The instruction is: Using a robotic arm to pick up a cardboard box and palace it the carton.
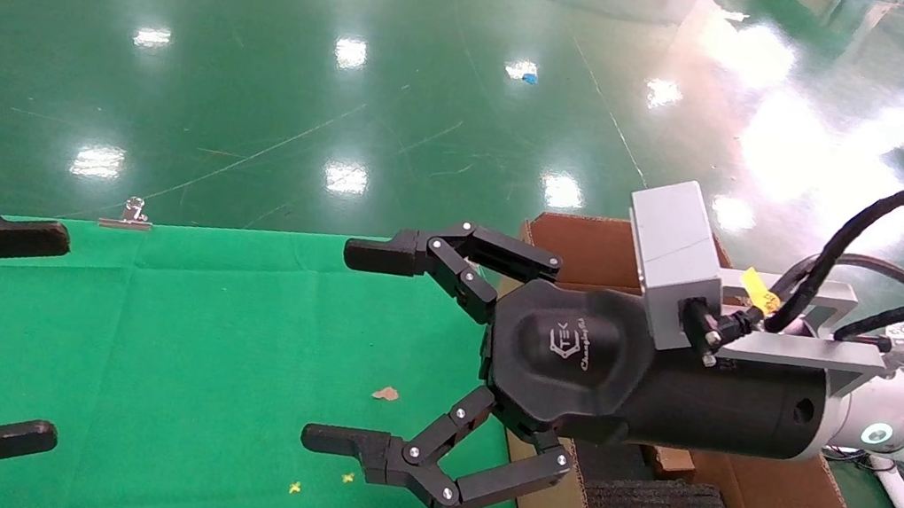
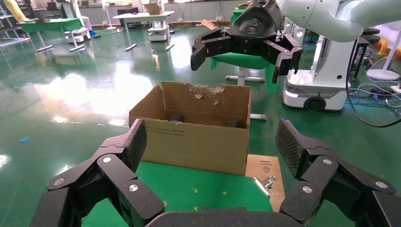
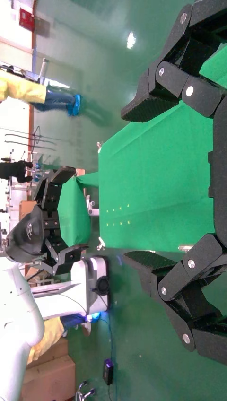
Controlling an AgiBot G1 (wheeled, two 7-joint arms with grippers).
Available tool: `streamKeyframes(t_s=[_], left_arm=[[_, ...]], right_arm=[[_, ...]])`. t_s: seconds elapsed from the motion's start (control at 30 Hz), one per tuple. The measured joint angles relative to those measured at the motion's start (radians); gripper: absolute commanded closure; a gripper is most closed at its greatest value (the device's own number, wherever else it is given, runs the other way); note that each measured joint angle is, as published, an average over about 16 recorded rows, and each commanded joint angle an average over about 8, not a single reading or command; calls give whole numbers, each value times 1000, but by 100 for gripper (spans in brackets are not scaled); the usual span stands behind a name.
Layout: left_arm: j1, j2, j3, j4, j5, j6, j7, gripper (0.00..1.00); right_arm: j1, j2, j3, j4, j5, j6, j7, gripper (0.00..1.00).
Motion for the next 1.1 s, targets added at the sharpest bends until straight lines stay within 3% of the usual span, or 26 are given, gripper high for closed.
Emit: streamKeyframes(t_s=[1.1], left_arm=[[0,0,0,0,0,0,0,0]], right_arm=[[8,-2,-9,-8,-4,3,2,0]])
